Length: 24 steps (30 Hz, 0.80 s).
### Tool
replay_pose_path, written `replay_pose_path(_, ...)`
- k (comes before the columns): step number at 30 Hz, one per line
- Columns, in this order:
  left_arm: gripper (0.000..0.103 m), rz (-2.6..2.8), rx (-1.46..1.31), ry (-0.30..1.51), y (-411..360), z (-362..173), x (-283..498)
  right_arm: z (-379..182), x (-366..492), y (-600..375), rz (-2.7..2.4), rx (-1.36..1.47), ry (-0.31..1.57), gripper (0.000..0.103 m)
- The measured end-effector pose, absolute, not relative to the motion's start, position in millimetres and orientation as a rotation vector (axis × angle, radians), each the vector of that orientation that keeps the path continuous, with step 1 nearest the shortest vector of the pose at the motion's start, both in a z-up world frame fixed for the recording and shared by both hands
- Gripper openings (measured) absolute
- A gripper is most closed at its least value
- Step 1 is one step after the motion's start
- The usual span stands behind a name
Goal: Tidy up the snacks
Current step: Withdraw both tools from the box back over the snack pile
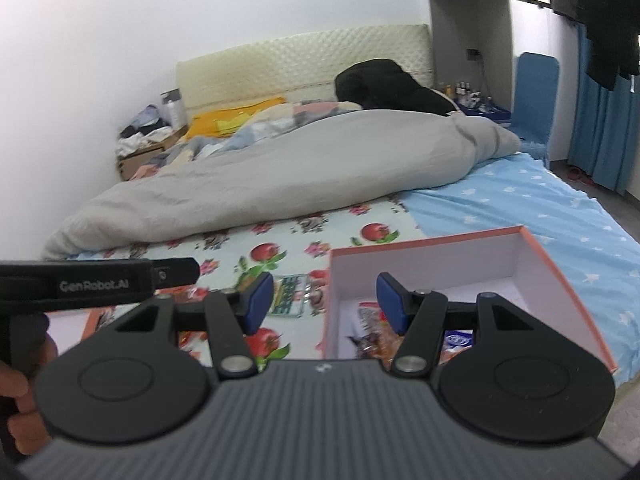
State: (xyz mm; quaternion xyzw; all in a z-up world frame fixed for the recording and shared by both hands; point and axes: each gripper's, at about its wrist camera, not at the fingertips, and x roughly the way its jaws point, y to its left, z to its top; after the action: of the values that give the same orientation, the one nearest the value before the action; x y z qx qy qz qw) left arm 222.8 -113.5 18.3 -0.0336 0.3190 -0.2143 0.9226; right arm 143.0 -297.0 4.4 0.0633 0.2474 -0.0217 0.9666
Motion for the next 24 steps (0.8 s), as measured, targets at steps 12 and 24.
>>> replay_pose_path(12, 0.064, -0.367, -0.09, 0.69, -41, -16, 192, -26, 127, -228, 0.028, 0.083, 0.549, 0.06)
replay_pose_path(24, 0.064, -0.275, -0.125, 0.701, 27, -41, 151, -57, 111, -174, 0.082, 0.08, 0.584, 0.059)
